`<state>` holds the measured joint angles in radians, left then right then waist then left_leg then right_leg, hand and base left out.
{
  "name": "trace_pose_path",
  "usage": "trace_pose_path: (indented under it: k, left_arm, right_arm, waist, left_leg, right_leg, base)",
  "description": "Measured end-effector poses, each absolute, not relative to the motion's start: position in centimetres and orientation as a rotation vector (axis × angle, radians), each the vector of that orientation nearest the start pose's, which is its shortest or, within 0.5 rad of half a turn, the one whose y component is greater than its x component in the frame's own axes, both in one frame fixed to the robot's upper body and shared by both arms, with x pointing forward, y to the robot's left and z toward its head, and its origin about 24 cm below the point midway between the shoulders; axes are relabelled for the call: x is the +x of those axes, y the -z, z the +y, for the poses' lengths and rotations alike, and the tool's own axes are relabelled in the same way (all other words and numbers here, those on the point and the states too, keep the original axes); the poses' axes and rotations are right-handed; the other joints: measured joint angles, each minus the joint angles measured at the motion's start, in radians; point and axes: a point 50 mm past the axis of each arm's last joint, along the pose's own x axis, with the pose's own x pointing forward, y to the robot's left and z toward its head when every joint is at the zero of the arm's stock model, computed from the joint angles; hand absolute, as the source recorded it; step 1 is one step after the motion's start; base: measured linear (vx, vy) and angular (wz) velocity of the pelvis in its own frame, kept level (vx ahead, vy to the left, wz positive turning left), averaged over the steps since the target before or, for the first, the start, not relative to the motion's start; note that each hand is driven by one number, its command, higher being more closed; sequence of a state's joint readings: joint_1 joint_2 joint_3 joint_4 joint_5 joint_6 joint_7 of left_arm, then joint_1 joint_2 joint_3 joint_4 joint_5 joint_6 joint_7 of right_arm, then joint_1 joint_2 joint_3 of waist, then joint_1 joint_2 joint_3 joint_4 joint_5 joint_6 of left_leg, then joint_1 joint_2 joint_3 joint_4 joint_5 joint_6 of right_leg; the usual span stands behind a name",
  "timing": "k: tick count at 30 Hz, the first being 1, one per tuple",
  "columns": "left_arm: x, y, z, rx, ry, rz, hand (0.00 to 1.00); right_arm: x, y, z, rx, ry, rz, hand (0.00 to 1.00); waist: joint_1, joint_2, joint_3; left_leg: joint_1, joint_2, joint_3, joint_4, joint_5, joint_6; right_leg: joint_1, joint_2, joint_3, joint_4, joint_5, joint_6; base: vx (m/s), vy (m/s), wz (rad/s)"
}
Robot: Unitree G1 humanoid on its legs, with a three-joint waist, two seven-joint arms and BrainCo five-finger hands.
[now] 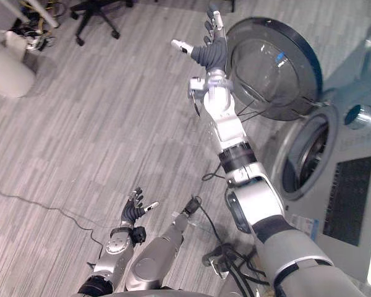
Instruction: Pick up the laundry basket with both hands and put the clothes into the washing machine.
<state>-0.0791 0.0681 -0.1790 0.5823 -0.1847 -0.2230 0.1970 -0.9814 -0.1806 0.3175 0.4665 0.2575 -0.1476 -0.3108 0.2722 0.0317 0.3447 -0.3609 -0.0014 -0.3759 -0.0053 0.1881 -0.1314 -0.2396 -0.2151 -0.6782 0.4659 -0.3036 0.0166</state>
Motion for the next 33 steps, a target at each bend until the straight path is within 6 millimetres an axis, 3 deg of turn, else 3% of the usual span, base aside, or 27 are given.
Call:
trace_pose_path:
  k: [2,3,7,11,16,17,23,28,33]
  left_arm:
    - [25.4,4.0,13.6,-0.002,-0.042,0.255,0.00]
    - [26.3,3.1,13.2,0.020,-0.021,0.216,0.00]
    - [29.1,-0.1,13.2,0.133,0.017,0.084,0.00]
    - [31.4,-3.0,15.0,0.222,-0.016,-0.013,0.00]
    - [34.3,-5.5,19.9,0.315,-0.176,-0.023,0.00]
    - [35.0,-6.5,22.4,0.383,-0.225,-0.008,0.00]
    - [35.8,-11.3,30.5,0.472,-0.465,0.010,0.00]
    - [34.9,-13.0,33.5,0.497,-0.570,-0.006,0.00]
    - [34.1,-13.0,35.2,0.454,-0.659,0.029,0.00]
  right_arm:
    - [36.0,-21.5,-5.6,-0.164,-0.236,-0.555,0.00]
    - [35.4,-19.0,-5.4,-0.240,-0.293,-0.512,0.00]
    - [33.0,-10.7,-7.1,-0.378,-0.376,-0.297,0.00]
    - [30.8,-7.6,-8.9,-0.429,-0.388,-0.223,0.00]
    - [29.5,-7.1,-10.3,-0.431,-0.373,-0.219,0.00]
    - [29.4,-7.2,-11.1,-0.444,-0.358,-0.229,0.00]
    - [28.7,-7.5,-12.5,-0.396,-0.304,-0.255,0.00]
    - [28.2,-8.5,-13.4,-0.344,-0.225,-0.313,0.00]
    - [28.1,-8.8,-13.8,-0.317,-0.183,-0.329,0.00]
  waist:
    - [-0.020,-0.015,0.008]
    - [-0.040,-0.018,0.008]
    - [-0.099,-0.022,0.010]
    - [-0.146,-0.043,0.022]
    - [-0.197,-0.080,0.044]
    - [-0.209,-0.091,0.050]
    - [-0.244,-0.121,0.082]
    - [-0.255,-0.143,0.104]
    - [-0.260,-0.159,0.118]
  left_leg:
    - [0.001,0.034,0.054,-0.003,0.000,0.000]
    - [0.003,0.054,0.091,-0.016,0.000,0.000]
    - [0.010,0.105,0.210,-0.049,0.006,0.008]
    - [0.017,0.129,0.310,-0.056,0.006,0.009]
    - [0.033,0.147,0.398,-0.065,0.005,0.009]
    - [0.034,0.152,0.422,-0.066,0.001,0.015]
    - [0.033,0.156,0.477,-0.068,-0.011,0.032]
    - [0.023,0.155,0.513,-0.070,-0.017,0.038]
    - [0.009,0.146,0.511,-0.066,-0.017,0.039]
  right_leg:
    - [-0.020,0.041,0.065,-0.049,0.039,-0.013]
    - [-0.041,0.063,0.107,-0.069,0.061,-0.019]
    - [-0.108,0.115,0.233,-0.110,0.128,-0.034]
    - [-0.155,0.152,0.334,-0.140,0.179,-0.045]
    - [-0.193,0.183,0.429,-0.168,0.223,-0.037]
    - [-0.202,0.193,0.452,-0.184,0.246,-0.036]
    - [-0.203,0.212,0.510,-0.268,0.319,-0.023]
    - [-0.203,0.218,0.544,-0.336,0.370,-0.017]
    - [-0.202,0.219,0.572,-0.386,0.411,-0.020]
  base:
    - [-0.12,-0.006,-1.03]
    - [-0.15,0.004,-1.19]
    - [-0.17,0.010,-1.04]
    - [-0.13,-0.001,-0.84]
    - [-0.11,-0.010,-0.70]
    - [-0.09,0.015,-0.55]
    - [-0.06,0.040,-0.37]
    - [0.00,0.041,-0.22]
    - [0.06,0.020,-0.18]
